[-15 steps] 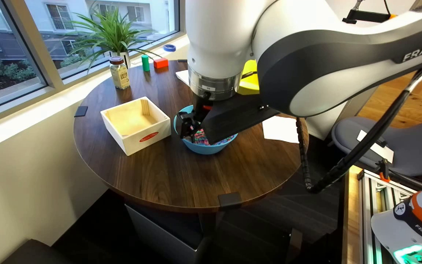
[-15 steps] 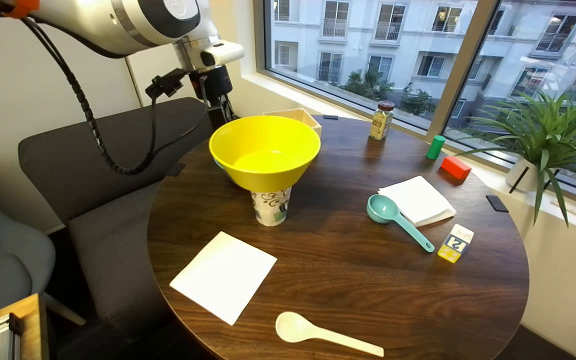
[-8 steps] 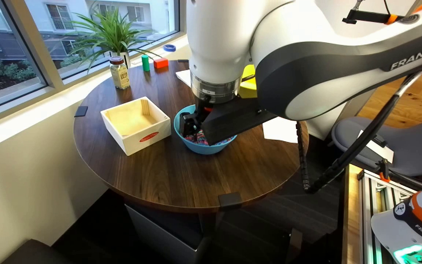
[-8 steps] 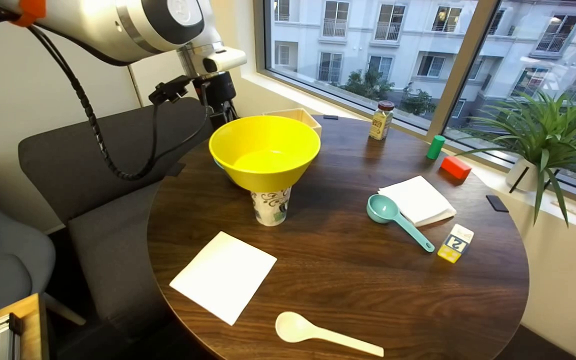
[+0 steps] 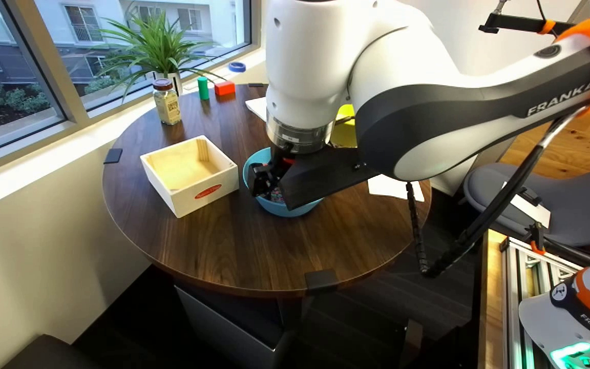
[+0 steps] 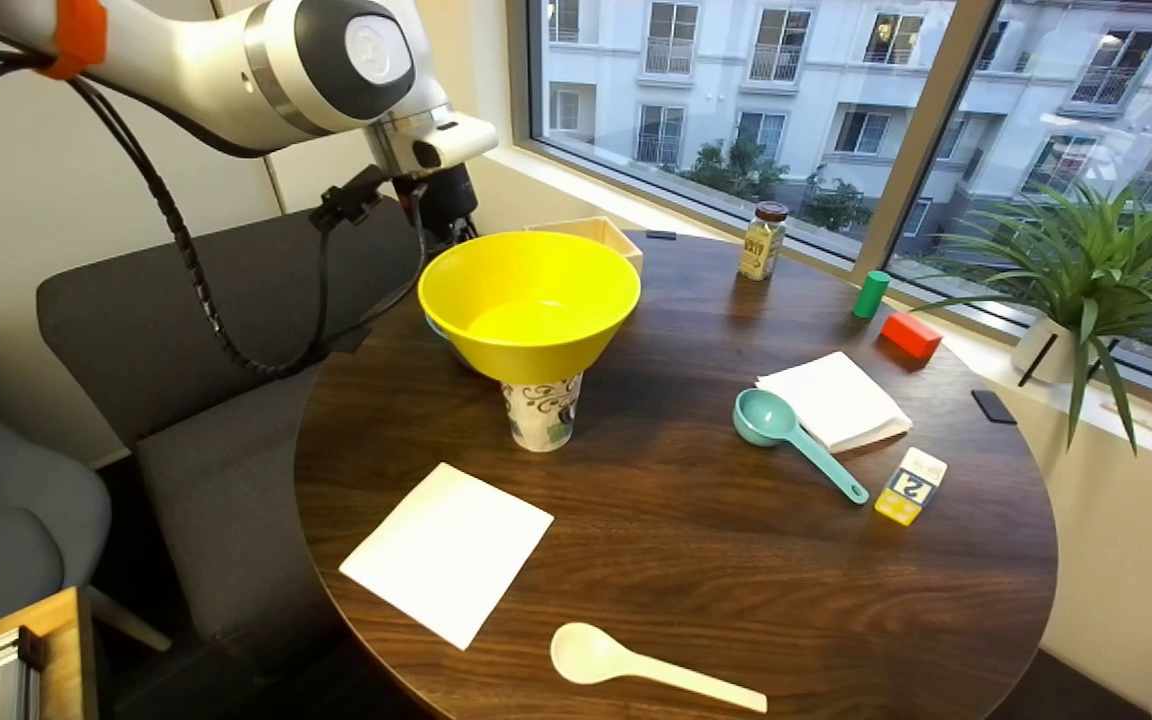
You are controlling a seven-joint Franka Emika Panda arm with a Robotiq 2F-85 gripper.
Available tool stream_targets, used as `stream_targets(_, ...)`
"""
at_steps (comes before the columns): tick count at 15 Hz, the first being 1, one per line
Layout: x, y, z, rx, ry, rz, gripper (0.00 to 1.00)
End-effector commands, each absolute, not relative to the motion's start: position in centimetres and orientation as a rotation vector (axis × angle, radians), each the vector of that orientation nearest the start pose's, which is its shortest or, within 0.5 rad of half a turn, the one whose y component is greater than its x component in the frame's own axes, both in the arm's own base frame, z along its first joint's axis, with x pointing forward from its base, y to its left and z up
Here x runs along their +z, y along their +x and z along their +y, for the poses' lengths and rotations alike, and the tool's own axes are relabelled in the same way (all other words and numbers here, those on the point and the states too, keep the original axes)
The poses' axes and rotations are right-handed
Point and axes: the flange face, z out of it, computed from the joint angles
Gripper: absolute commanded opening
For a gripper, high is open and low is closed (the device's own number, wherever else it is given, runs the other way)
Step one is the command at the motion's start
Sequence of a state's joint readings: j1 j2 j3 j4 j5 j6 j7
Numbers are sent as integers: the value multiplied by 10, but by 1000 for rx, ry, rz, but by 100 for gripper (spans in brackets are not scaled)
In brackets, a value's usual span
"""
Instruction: Put the yellow bowl on the paper cup and then put some of the contents of the blue bowl into the yellow bowl
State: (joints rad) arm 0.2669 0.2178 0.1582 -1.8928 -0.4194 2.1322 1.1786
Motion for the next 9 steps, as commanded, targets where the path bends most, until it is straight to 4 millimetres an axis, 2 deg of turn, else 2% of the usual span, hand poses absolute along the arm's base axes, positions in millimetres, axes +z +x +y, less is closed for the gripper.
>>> stream_targets(1,383,565,232,-427,-3165,900,100)
stream_targets(2,383,565,232,-428,-3159,900,98)
stream_targets(3,382,566,231,-430,-3157,900,74)
stream_targets(5,379,566,229,-426,-3152,904,70)
stream_targets(7,376,564,230,-409,-3150,904,53)
stream_targets(8,377,564,231,-405,-3146,903,83)
stream_targets(9,377,564,231,-406,-3142,904,77)
